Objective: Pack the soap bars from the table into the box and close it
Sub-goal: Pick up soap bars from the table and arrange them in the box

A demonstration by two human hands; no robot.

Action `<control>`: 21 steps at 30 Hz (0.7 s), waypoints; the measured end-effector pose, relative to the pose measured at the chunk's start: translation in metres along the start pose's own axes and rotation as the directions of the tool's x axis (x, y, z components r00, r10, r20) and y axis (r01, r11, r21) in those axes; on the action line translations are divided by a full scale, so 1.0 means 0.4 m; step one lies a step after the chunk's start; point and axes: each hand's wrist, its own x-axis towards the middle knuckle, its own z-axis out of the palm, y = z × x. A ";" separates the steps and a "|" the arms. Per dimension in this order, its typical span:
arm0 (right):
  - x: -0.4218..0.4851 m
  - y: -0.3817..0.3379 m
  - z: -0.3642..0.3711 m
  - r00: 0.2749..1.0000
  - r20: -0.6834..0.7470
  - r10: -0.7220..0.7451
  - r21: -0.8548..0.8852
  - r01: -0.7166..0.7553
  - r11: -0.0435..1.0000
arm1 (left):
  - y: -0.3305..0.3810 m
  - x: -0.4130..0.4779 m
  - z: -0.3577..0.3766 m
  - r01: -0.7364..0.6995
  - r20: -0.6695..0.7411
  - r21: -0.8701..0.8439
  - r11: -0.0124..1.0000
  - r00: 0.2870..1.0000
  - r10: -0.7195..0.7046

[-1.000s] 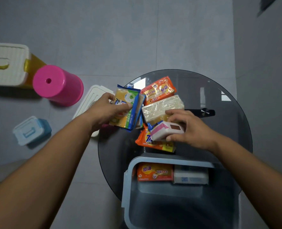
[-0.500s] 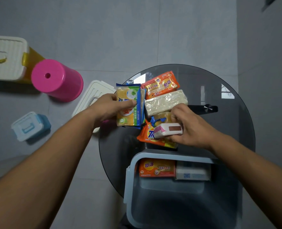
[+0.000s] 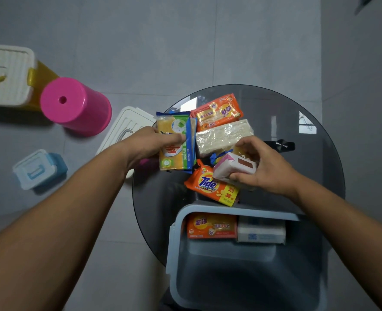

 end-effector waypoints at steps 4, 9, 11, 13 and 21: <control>-0.011 0.002 -0.011 0.999 -0.034 0.004 0.051 -0.003 0.999 | -0.004 0.003 -0.001 0.010 0.015 -0.053 0.999 1.000 -0.009; -0.035 -0.002 -0.024 0.995 -0.102 0.018 0.071 -0.011 0.997 | 0.001 -0.016 0.027 -0.060 -0.030 -0.096 0.994 0.998 0.058; -0.037 0.002 -0.026 0.990 -0.142 0.023 0.087 -0.010 0.996 | -0.001 -0.025 0.040 -0.097 -0.059 -0.102 0.990 0.994 0.092; -0.039 -0.003 -0.029 0.985 -0.173 0.027 0.115 -0.007 0.993 | -0.005 -0.029 0.050 -0.117 -0.076 -0.125 0.985 0.991 0.108; -0.052 -0.050 -0.041 0.961 -0.256 0.102 0.424 0.016 0.906 | -0.021 -0.047 0.059 -0.149 -0.102 -0.262 0.954 0.987 0.126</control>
